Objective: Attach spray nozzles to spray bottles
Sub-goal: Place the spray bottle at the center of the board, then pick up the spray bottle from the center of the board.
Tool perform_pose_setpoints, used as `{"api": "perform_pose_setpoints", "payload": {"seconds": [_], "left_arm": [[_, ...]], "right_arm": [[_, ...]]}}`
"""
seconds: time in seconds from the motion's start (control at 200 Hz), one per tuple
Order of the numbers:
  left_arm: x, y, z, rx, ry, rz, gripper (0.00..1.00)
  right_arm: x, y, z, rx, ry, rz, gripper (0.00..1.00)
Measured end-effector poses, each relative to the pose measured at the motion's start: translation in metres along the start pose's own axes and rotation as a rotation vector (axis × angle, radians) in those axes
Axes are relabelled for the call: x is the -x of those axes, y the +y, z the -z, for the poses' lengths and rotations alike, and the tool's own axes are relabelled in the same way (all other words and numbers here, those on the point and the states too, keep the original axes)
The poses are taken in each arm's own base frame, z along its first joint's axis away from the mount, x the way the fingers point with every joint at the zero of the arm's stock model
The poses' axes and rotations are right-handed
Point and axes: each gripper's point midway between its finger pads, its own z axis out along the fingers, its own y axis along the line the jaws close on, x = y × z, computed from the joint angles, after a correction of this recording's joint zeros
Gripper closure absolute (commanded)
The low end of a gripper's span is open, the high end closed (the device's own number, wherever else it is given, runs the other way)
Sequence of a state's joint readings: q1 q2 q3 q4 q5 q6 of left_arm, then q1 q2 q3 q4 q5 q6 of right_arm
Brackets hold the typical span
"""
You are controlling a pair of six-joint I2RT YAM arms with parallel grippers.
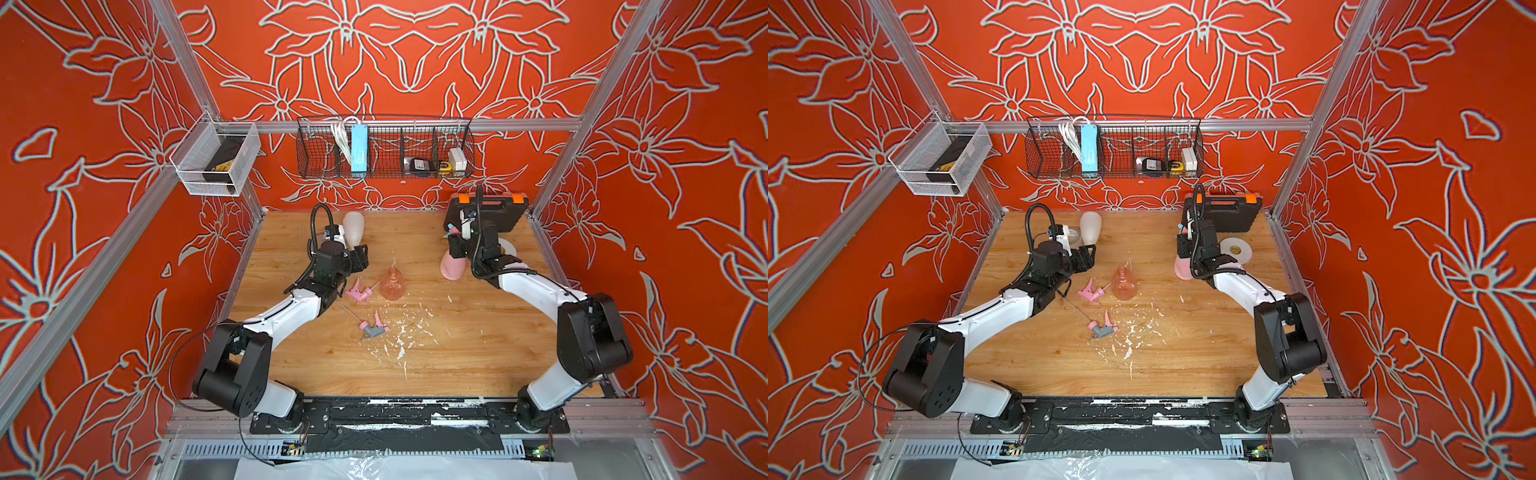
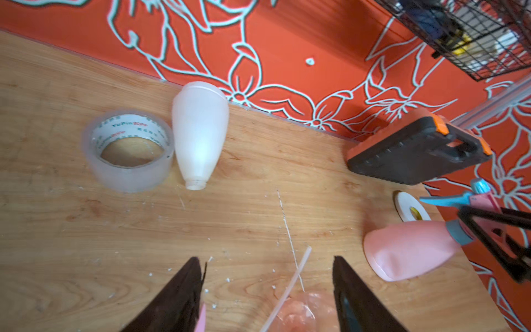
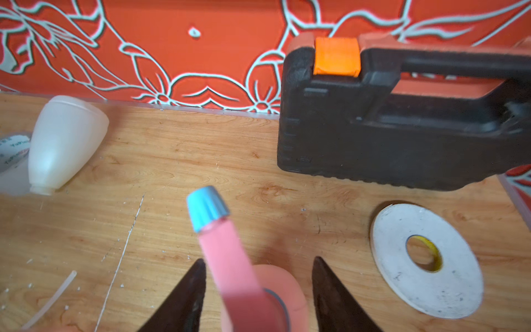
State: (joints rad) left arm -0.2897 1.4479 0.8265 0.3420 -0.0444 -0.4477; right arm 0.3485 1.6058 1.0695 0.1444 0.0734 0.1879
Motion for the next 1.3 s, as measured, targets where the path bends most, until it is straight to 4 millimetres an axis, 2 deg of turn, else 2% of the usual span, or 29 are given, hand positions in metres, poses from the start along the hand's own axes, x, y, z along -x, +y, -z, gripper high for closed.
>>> {"api": "perform_pose_setpoints", "payload": {"seconds": [0.155,0.3,0.465,0.571,0.656,0.746,0.911,1.106,1.301], "left_arm": [[0.013,0.011,-0.012,0.025,-0.018,0.028,0.43],[0.020,0.013,-0.042,0.025,-0.001,0.037,0.46],[0.016,0.013,-0.081,-0.010,0.048,0.041,0.40],[0.015,0.014,-0.105,-0.008,0.076,0.029,0.39],[0.016,0.016,-0.121,0.005,0.093,0.013,0.45],[0.017,0.020,-0.136,0.020,0.121,-0.012,0.51],[0.017,0.028,-0.157,0.033,0.217,-0.070,0.51],[0.010,0.047,-0.151,0.065,0.317,-0.081,0.48],[-0.011,0.063,-0.143,0.120,0.397,-0.098,0.46]], "right_arm": [[0.007,-0.001,0.018,0.008,-0.025,-0.014,0.31],[0.033,-0.002,0.056,0.020,-0.097,-0.049,0.30],[0.071,0.008,0.105,0.090,-0.212,-0.109,0.29],[0.072,0.025,0.122,0.151,-0.220,-0.117,0.30],[0.058,0.037,0.127,0.189,-0.193,-0.110,0.30],[0.044,0.038,0.127,0.194,-0.158,-0.104,0.29],[0.036,0.039,0.126,0.195,-0.129,-0.099,0.29],[0.035,0.040,0.125,0.202,-0.122,-0.098,0.30],[0.029,0.044,0.119,0.216,-0.100,-0.095,0.29]]}}
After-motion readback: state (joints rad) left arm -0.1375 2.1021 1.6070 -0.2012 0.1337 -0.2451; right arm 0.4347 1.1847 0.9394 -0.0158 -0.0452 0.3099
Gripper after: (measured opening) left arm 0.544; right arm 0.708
